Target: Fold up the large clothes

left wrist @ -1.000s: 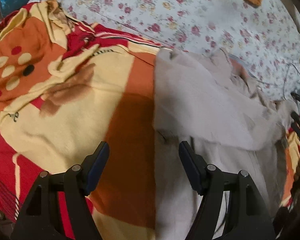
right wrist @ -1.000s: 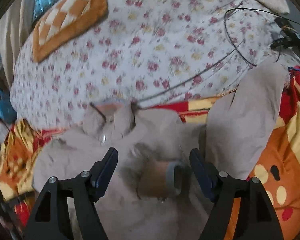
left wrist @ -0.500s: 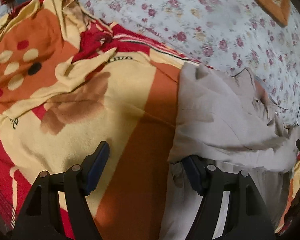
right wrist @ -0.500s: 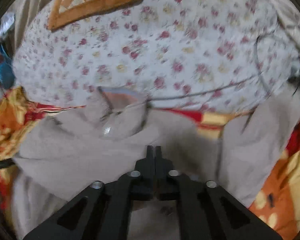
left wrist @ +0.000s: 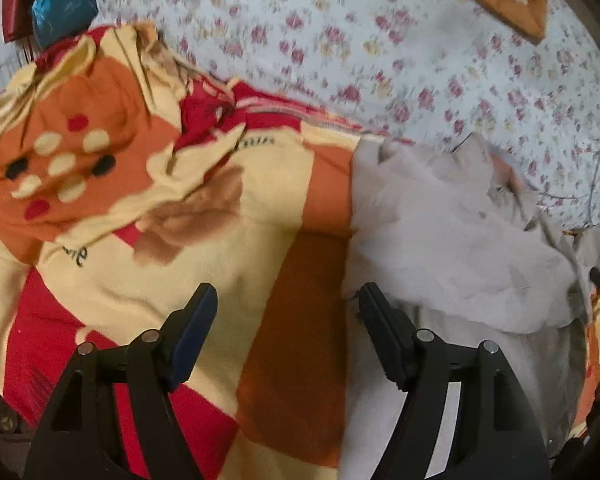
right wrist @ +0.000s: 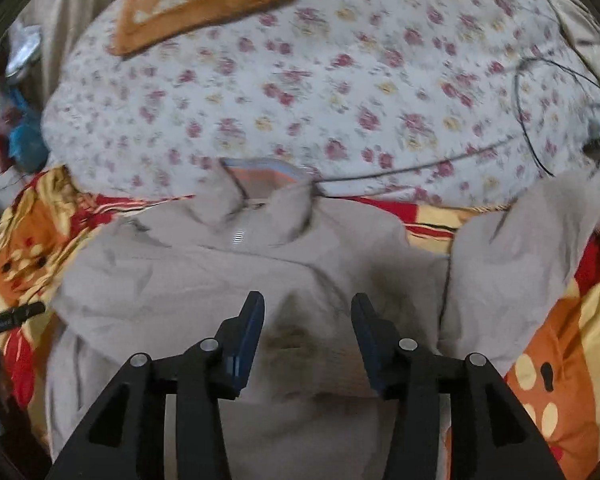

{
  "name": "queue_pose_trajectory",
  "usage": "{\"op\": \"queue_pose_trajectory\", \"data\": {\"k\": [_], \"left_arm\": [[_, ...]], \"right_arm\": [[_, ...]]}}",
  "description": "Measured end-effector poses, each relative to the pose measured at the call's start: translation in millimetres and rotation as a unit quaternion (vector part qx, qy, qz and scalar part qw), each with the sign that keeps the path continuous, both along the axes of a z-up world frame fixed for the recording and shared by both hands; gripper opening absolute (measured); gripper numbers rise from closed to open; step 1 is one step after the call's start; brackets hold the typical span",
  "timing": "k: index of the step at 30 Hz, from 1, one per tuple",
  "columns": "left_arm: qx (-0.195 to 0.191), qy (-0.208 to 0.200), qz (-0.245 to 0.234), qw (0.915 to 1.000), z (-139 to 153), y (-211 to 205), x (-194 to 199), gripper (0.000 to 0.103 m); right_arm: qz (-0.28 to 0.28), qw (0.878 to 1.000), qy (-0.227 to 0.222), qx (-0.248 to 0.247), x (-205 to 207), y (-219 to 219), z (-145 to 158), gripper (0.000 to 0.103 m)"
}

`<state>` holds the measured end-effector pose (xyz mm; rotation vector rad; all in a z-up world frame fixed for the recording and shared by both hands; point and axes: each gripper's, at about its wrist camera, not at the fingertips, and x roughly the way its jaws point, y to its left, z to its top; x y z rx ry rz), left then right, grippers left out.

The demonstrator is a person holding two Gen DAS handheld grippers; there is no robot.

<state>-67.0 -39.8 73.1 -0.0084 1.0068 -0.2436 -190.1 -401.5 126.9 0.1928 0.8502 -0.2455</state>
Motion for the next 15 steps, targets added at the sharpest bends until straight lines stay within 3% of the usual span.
{"op": "queue_pose_trajectory", "data": {"k": [3,5,7,10,12,15], "left_arm": [[-0.014,-0.006,-0.01,0.9998,8,-11,-1,0.073],[-0.017,-0.004,-0.021,0.9996,8,-25,0,0.073],[-0.018,0.001,-0.033,0.9993,3,-42,1,0.073],[0.011,0.025,-0.055,0.9981,-19,-68,6,0.075],[0.024,0.047,-0.065,0.9965,-34,-77,9,0.075],[0.023,0.06,-0.064,0.9959,-42,-75,6,0.075]], "right_arm": [[0.02,0.999,0.027,0.017,7,11,-13,0.042],[0.021,0.999,0.05,0.009,11,18,-29,0.032],[0.015,0.997,0.071,0.0,17,19,-47,0.031],[0.002,0.995,0.1,-0.028,27,15,-73,0.03],[0.004,0.994,0.1,-0.041,31,17,-73,0.03],[0.011,0.996,0.091,-0.018,20,18,-58,0.034]]}}
